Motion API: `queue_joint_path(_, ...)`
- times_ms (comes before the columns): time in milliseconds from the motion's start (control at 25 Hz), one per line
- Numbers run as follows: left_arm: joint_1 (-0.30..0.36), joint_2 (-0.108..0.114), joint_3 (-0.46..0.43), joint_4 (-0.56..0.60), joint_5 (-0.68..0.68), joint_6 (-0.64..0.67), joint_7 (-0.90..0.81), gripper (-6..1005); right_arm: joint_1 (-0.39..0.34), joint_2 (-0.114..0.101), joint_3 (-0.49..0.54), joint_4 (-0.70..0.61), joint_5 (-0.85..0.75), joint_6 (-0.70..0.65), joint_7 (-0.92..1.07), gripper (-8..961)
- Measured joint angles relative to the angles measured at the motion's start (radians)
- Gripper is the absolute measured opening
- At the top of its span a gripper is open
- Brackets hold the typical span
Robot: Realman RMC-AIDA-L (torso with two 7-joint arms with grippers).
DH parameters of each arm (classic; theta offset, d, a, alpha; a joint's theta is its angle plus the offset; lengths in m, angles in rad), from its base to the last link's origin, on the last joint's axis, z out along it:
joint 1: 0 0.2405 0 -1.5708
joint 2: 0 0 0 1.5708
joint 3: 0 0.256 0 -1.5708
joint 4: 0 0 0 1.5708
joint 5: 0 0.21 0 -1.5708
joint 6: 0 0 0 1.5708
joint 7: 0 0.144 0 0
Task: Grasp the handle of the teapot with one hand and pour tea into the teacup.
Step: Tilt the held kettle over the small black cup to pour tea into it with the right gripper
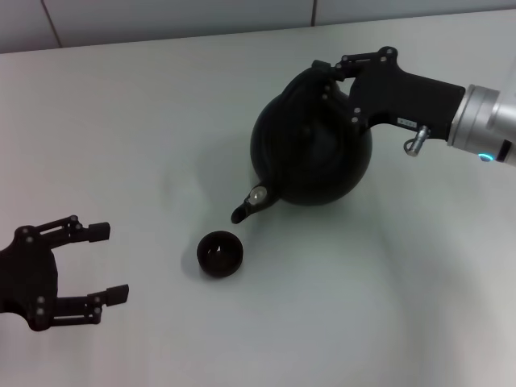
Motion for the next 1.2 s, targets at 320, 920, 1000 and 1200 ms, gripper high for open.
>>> queue_joint_path(320, 0.0, 0.0, -0.018, -0.001, 0.0, 0.001, 0.0, 866, 0.016, 0.001, -0.054, -0.028, 0.0, 0.024, -0.001, 132)
queue_joint_path(920, 0.0, -0.002, -0.018, -0.002, 0.0, -0.003, -0.002, 865, 0.024, 0.001, -0.069, -0.042, 0.0, 0.026, -0.04, 130)
queue_joint_path(1000, 0.0, -0.002, -0.018, -0.002, 0.0, -0.004, -0.003, 865, 0.025, 0.001, -0.078, -0.045, 0.0, 0.027, -0.04, 130)
queue_joint_path(1200, 0.0, -0.004, -0.02, -0.002, 0.001, -0.013, -0.003, 865, 0.031, 0.001, -0.096, -0.047, 0.0, 0.03, -0.04, 130)
